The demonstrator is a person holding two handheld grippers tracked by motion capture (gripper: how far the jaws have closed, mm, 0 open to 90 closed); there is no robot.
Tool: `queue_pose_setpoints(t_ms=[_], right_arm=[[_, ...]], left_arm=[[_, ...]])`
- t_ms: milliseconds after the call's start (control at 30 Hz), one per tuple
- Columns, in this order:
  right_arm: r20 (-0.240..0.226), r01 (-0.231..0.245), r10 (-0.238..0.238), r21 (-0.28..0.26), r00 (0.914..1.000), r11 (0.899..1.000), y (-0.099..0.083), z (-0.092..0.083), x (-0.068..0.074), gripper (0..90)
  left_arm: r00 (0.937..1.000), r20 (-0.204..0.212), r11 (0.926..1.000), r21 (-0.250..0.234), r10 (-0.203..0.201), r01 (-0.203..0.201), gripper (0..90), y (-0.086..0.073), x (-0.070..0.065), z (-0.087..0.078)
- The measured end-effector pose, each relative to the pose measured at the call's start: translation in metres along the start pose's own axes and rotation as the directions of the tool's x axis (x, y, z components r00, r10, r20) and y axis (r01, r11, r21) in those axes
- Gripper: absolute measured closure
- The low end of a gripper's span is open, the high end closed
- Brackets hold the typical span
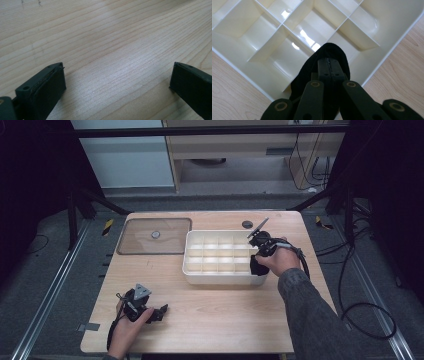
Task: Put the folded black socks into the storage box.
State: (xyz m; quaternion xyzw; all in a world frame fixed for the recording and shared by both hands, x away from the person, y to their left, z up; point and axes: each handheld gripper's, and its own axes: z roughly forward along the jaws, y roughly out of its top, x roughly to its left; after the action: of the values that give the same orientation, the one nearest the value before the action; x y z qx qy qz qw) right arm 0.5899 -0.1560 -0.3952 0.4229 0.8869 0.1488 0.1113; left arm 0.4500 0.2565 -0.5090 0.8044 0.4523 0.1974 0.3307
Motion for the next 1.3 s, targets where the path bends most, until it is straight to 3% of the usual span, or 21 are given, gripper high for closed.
queue_pose_setpoints(t_ms=[1300], right_arm=[[-0.026,-0.027,0.028,0.024,0.9993,0.999,-0.016,0.019,0.004,90.0]], left_arm=[[1.0000,-0.001,1.0000,0.000,0.000,0.000,0.0,0.000,0.000,0.000]])
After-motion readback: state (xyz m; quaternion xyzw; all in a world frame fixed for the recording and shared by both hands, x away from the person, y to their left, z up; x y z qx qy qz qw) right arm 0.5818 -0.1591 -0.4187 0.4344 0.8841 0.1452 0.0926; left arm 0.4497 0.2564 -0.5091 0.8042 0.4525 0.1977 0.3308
